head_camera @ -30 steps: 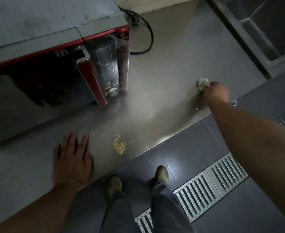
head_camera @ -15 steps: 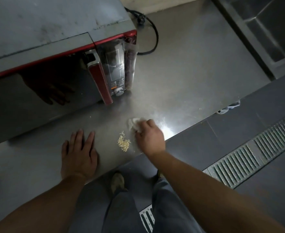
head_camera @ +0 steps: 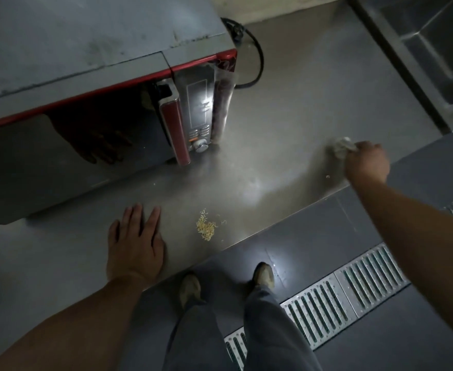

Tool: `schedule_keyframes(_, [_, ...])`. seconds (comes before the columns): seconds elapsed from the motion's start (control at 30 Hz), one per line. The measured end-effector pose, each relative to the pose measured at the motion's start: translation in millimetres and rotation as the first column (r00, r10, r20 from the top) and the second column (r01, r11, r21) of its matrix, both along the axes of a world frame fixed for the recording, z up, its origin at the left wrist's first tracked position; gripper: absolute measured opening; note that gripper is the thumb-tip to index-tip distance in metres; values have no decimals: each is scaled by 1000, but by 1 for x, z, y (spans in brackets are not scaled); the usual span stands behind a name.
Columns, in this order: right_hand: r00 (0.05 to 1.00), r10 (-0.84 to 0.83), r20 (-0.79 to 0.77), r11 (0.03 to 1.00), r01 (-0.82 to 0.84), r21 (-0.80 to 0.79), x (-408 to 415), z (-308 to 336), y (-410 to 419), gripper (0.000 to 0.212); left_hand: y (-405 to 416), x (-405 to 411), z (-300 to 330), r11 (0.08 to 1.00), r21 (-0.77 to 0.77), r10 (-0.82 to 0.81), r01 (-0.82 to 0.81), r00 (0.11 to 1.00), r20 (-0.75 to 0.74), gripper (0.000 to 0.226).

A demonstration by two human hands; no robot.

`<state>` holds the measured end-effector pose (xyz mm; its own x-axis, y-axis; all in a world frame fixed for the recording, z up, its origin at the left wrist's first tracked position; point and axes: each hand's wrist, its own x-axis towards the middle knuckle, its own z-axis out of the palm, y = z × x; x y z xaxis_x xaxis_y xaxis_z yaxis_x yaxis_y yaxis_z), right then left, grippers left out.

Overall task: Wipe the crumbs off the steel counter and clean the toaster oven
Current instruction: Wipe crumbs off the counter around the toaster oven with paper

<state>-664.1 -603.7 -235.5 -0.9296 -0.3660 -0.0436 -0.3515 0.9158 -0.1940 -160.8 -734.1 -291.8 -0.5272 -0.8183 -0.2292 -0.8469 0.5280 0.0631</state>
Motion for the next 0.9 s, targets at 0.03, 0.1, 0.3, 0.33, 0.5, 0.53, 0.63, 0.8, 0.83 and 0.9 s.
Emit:
schedule_keyframes(0.03, [999, -33, 18, 999, 33, 24, -11, -1, 1, 36, 0, 0, -1, 1000, 1, -1, 1, 1000, -1, 61])
schedule_keyframes(0.1, [994, -50, 94, 997, 43, 67, -11, -4, -3, 32, 0, -1, -1, 1000, -1, -3, 3, 1000, -15, 61])
schedule_keyframes(0.3, [991, 15, 135, 997, -4, -83, 88, -25, -13, 30, 1, -1, 0, 1000, -23, -2, 1, 999, -33, 62])
schedule_keyframes(0.33, [988, 58, 142, 992, -42, -115, 114, -26, -14, 28, 1, -1, 0, 1000, -22, 0, -1, 999, -39, 62])
schedule_keyframes(0.5, [928, 307, 210, 941, -263, -210, 237, -30, -17, 29, 1, -1, 2, 1000, -16, 6, -6, 999, -53, 62])
schedule_keyframes(0.53, [909, 355, 219, 926, -308, -220, 257, -30, -19, 29, 1, 0, 2, 1000, -14, 11, -12, 999, -52, 62])
schedule_keyframes(0.63, [861, 426, 278, 900, -374, -222, 294, -26, -28, 28, 1, -1, 3, 1000, -6, 24, -25, 999, -36, 62])
schedule_keyframes(0.8, [834, 459, 305, 885, -401, -235, 294, -9, -49, 28, 0, 1, 3, 1000, 19, 25, -24, 999, -46, 62])
schedule_keyframes(0.83, [829, 488, 274, 868, -426, -255, 291, -5, -56, 28, 0, 2, 3, 999, 20, 28, -27, 998, -53, 62])
schedule_keyframes(0.9, [797, 552, 243, 828, -491, -270, 289, 1, -74, 28, -1, 2, 2, 999, 27, 38, -36, 997, -63, 61])
